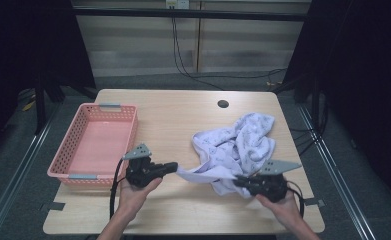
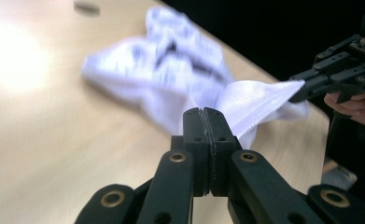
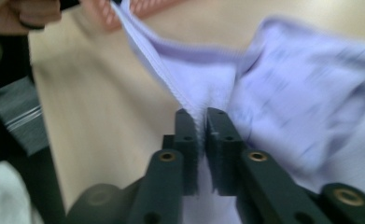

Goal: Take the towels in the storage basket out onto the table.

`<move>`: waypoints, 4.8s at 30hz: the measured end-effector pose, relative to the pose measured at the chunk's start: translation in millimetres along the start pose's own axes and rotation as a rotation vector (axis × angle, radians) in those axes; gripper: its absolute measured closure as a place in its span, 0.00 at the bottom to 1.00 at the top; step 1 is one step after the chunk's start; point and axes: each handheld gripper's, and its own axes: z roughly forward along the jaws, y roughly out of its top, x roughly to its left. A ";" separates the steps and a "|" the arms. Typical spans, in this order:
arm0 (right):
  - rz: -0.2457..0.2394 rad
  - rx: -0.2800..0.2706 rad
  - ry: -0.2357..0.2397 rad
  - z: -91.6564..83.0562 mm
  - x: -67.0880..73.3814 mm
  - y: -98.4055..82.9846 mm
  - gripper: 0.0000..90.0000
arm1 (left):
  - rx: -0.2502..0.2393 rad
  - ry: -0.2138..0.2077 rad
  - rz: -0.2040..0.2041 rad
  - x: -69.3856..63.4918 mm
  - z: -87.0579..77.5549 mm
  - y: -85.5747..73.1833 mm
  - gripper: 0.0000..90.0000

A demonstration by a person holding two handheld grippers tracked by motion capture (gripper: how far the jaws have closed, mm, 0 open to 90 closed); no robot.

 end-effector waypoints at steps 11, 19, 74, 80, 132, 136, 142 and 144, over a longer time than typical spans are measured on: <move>0.101 -0.095 -0.018 -33.8 -13.1 -19.7 0.64 | 0.086 0.039 -0.036 6.5 -21.4 -44.3 0.94; 0.098 0.055 -0.129 -25.4 -31.8 -44.7 0.65 | 0.072 0.041 0.009 4.5 -15.7 -33.5 0.71; 0.109 -0.474 -0.349 -122.3 -112.2 178.7 0.96 | -0.399 -0.006 0.036 32.1 -51.7 181.4 0.98; 0.085 -0.512 -0.402 -128.7 -124.0 230.4 0.96 | -0.467 0.039 0.094 21.9 -78.7 223.5 0.98; 0.093 -0.007 -0.205 -58.9 -29.1 -37.1 0.58 | 0.086 -0.029 -0.001 35.1 5.3 -11.1 0.66; 0.097 0.046 -0.243 -25.5 -63.5 -28.4 0.59 | 0.114 -0.018 0.013 42.2 35.3 -2.4 0.65; 0.090 0.141 -0.183 6.2 -71.9 -30.6 0.82 | 0.277 0.004 0.108 38.0 60.6 -11.9 0.94; 0.092 0.138 -0.155 -0.5 -63.4 -31.7 0.90 | 0.298 -0.007 0.100 34.9 54.6 -19.6 0.96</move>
